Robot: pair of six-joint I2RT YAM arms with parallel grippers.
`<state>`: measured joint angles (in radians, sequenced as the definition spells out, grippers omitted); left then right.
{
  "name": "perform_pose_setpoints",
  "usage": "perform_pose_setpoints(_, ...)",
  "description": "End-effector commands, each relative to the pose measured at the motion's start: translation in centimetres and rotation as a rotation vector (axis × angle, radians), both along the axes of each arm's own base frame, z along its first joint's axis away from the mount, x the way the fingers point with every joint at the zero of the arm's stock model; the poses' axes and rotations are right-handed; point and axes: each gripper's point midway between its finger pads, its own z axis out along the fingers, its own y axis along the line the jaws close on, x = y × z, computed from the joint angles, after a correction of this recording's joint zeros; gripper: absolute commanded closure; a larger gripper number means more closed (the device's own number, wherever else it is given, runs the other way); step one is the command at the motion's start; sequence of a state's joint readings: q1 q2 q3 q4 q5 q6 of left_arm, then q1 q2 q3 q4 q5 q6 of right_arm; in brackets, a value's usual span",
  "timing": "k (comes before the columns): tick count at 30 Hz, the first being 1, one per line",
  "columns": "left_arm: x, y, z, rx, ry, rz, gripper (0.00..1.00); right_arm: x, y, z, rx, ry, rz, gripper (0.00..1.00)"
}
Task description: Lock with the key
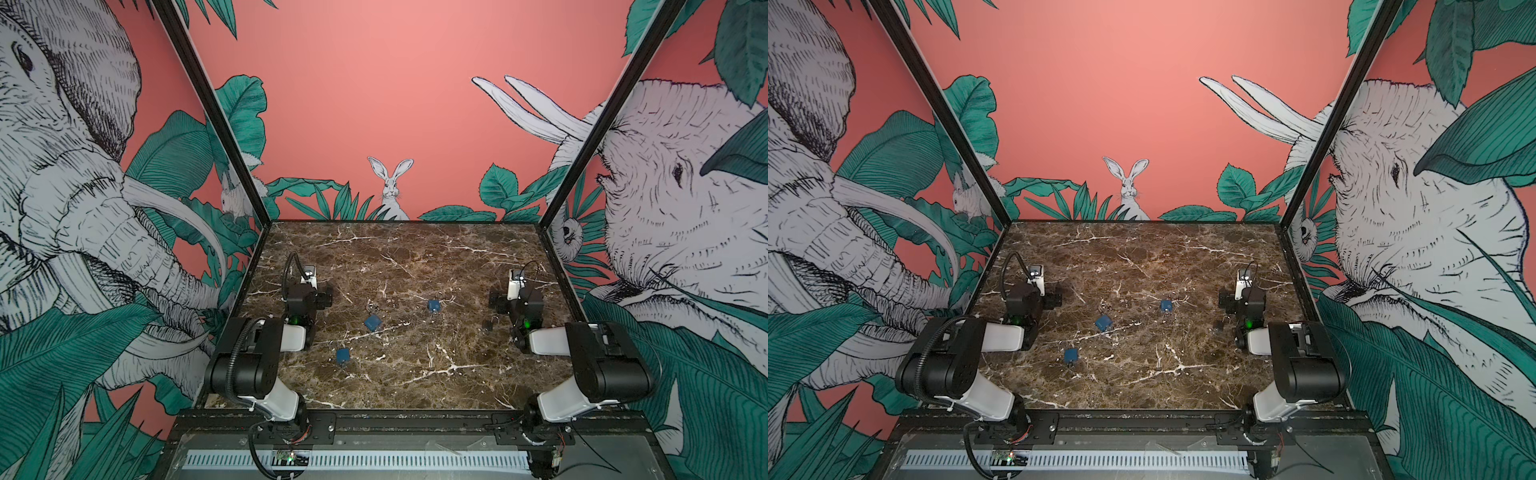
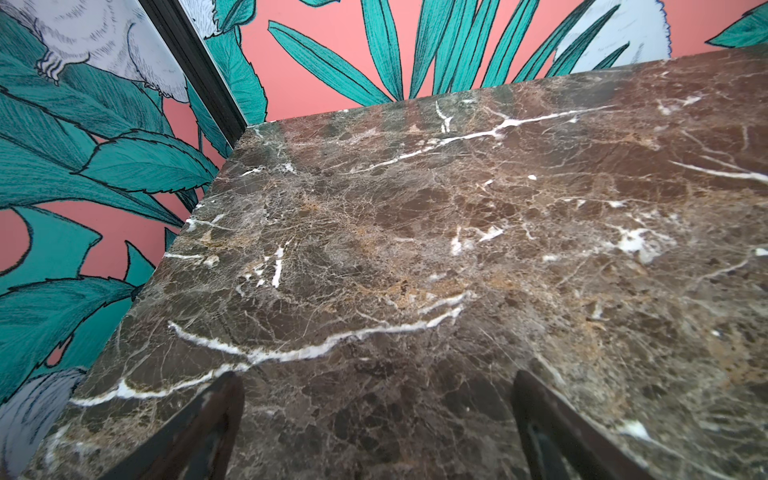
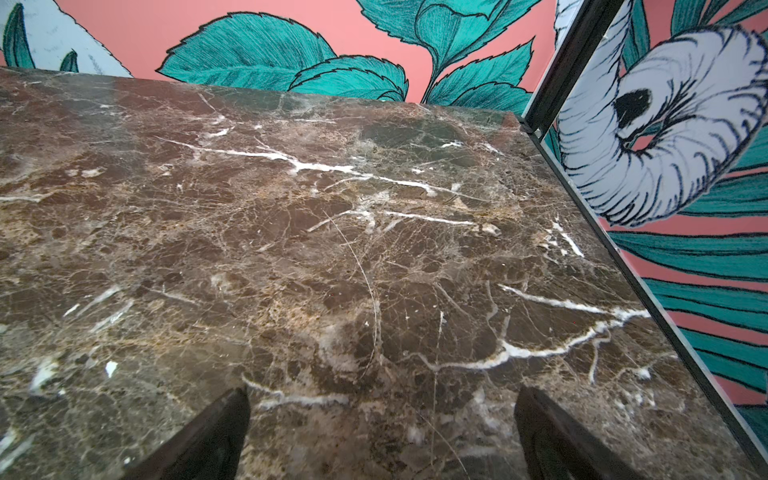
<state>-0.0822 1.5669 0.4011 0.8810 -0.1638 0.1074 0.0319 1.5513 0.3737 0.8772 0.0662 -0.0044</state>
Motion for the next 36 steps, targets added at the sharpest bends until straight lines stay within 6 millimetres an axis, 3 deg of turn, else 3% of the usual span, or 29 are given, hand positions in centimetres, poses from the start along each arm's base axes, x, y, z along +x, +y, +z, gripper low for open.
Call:
perform_pose_setpoints(1, 0.1, -0.2, 0.8, 0.008, -0.023, -0.014, 0.01, 0.8, 0.0, 1.4, -0.001, -0.046, 0.006, 0.01)
perform_pose_setpoints(9, 0.1, -0.2, 0.8, 0.008, -0.024, -0.015, 0.01, 0.8, 0.0, 1.5, -0.003, -0.049, 0.003, 0.01)
perform_pose_setpoints(16, 0.0, -0.1, 0.8, 0.007, -0.026, -0.011, 0.01, 0.3, -0.3, 3.4, -0.009, -0.051, -0.014, 0.01)
perform_pose_setpoints(26, 0.1, 1.2, 3.7, 0.014, 0.05, 0.078, 0.01, -0.6, 0.1, 6.9, 0.023, -0.014, -0.005, 0.01)
perform_pose_setpoints(30, -0.4, 0.5, 5.7, -0.053, 0.073, 0.061, 0.0, -1.3, 1.6, 8.2, 0.085, 0.007, 0.058, 0.01)
perform_pose_setpoints(36, -1.3, -1.4, 7.1, -0.143, 0.193, -0.017, 0.01, -3.0, 3.2, 9.6, 0.134, 0.05, 0.083, 0.01)
